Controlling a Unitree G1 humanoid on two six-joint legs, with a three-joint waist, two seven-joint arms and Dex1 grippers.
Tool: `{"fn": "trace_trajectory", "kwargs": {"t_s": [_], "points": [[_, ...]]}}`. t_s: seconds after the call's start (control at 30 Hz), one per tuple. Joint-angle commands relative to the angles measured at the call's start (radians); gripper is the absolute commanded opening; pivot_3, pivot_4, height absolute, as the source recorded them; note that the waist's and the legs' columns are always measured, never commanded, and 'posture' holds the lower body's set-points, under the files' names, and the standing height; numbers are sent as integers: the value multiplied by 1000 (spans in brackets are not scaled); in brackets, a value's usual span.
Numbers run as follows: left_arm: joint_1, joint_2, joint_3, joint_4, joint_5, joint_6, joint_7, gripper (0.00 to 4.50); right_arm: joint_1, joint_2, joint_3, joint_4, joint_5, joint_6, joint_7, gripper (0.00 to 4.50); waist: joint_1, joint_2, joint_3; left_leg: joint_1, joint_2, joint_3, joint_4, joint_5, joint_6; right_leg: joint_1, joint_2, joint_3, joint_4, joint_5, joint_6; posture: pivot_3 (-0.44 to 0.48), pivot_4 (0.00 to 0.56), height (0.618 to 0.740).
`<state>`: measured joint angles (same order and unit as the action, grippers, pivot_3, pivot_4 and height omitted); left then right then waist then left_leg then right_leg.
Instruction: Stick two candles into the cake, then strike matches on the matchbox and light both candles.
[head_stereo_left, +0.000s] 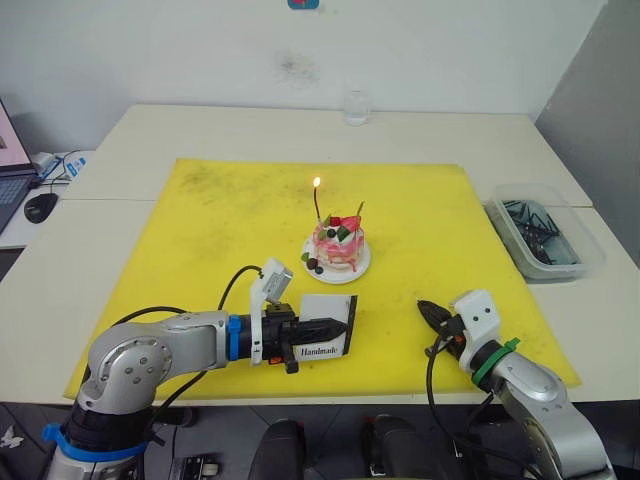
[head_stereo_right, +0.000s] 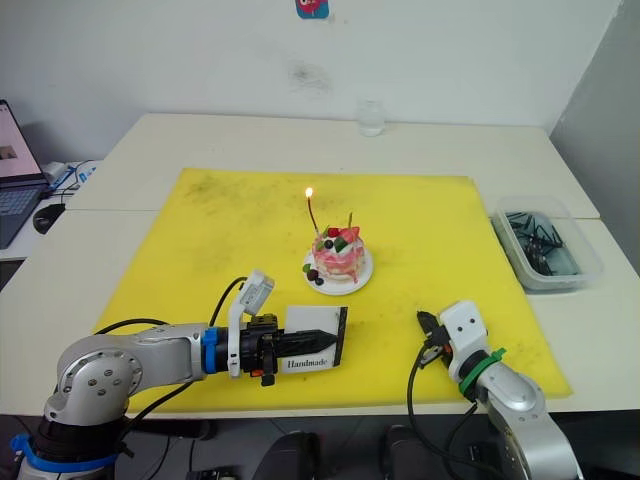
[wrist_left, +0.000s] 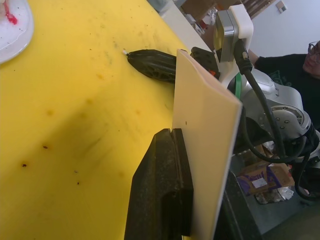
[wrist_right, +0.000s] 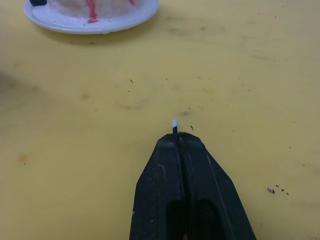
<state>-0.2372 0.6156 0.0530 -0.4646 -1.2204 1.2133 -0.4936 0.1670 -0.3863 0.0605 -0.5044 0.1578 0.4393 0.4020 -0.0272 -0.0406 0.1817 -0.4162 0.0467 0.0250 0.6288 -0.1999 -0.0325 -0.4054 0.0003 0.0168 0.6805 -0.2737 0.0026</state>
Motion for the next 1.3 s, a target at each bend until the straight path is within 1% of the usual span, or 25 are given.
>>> {"fn": "trace_trajectory", "kwargs": {"t_s": [0.03,0.17,0.27,0.3,0.33,0.73,1.3], "points": [[-8,4,1,-26,-18,-8,-12,0,3,5,-4,8,0,3,-6,38,0,0,0,0,0,0,0,0,0,0,0,0,0,0,0,0,150,740],[-7,4,1,-25,-16,-9,-12,0,5,9,-11,12,-1,-2,-12,38,0,0,0,0,0,0,0,0,0,0,0,0,0,0,0,0,150,740],[-4,4,2,-29,-18,-9,-10,0,7,8,-13,13,-4,6,-16,678,0,0,0,0,0,0,0,0,0,0,0,0,0,0,0,0,150,740],[-2,5,2,-30,-18,-9,-10,0,8,5,-9,14,-8,4,-15,1045,0,0,0,0,0,0,0,0,0,0,0,0,0,0,0,0,150,740],[-1,5,3,-31,-19,-9,-9,0,10,3,-5,14,-11,-3,-13,1286,0,0,0,0,0,0,0,0,0,0,0,0,0,0,0,0,150,740],[-2,5,2,-29,-19,-9,-12,0,37,3,0,34,-37,-113,-4,1286,1,0,0,0,0,0,0,0,0,0,0,0,0,0,0,0,150,740],[-5,6,0,-28,-21,-5,-13,0,32,21,21,78,-59,-171,-8,1286,1,0,-1,0,0,0,0,0,0,0,0,0,0,0,0,0,150,740]]}}
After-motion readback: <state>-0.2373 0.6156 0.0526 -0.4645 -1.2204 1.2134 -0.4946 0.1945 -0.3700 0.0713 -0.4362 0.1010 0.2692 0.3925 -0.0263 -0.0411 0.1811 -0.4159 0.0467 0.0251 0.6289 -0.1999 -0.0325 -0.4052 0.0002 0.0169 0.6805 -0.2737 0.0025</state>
